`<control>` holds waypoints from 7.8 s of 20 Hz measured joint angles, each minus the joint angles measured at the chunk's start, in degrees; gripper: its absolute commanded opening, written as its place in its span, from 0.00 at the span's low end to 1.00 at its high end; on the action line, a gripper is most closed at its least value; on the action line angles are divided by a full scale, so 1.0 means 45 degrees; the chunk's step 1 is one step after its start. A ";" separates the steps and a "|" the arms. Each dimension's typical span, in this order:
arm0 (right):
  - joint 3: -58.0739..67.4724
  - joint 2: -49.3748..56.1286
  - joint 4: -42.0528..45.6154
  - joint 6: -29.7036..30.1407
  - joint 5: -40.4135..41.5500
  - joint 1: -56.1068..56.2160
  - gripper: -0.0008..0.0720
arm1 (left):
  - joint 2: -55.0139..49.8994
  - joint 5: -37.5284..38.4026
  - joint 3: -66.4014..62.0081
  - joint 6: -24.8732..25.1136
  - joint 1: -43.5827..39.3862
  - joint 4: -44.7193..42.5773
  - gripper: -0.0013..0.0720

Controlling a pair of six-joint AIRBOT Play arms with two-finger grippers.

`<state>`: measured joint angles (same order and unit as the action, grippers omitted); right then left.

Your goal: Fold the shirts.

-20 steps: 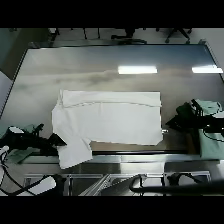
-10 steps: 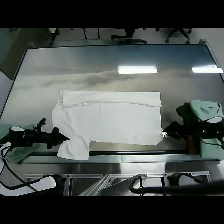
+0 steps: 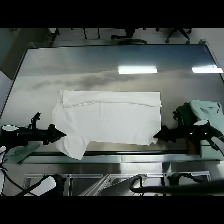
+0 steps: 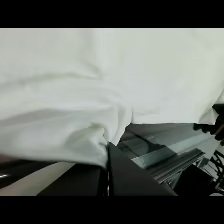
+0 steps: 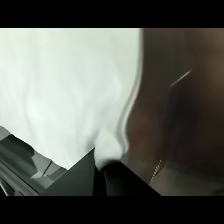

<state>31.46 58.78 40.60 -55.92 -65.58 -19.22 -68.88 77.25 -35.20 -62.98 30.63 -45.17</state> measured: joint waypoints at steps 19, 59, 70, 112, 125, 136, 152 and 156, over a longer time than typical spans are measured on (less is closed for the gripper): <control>0.3104 -0.2084 -0.0437 -0.1389 0.0699 -0.1200 0.03 | 0.1501 -0.1073 -0.4867 -0.1676 -0.3157 -0.0131 0.03; 1.2094 0.1511 -0.1603 -0.1399 -0.2594 0.0389 0.03 | -1.2007 -0.1603 -1.7762 -0.3347 -1.2206 0.0389 0.04; 1.3333 0.0180 -0.1647 -0.2832 -0.3478 0.0442 0.03 | -1.2094 -0.2866 -1.8763 -0.3818 -1.4183 0.0403 0.04; 1.2789 0.6776 0.1375 -0.4187 -0.0559 0.5620 0.89 | -0.0865 0.1073 -1.3750 -0.1132 -0.5406 0.4711 0.04; 1.3950 0.5513 -0.2055 -0.2929 -0.0452 0.4930 0.03 | -0.0879 0.1200 -1.3746 -0.1093 -0.5416 0.4605 0.04; 1.4547 0.1166 -0.2273 -0.5673 -0.2045 -0.3041 0.03 | -0.0879 0.2093 -1.3746 -0.1093 -0.5416 0.4609 0.04; 1.2726 -0.1841 0.4527 -0.9015 -0.7655 -1.0049 0.03 | -0.0879 0.2885 -1.3746 -0.1112 -0.5416 0.4609 0.04; 1.0020 -0.2827 0.6484 -0.9316 -0.8252 -1.0108 0.32 | -0.0879 0.3007 -1.3746 -0.1049 -0.5416 0.4614 0.04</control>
<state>76.55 46.06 69.78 -97.84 -102.72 -64.71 -72.84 90.78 -97.06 -67.70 6.26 -24.40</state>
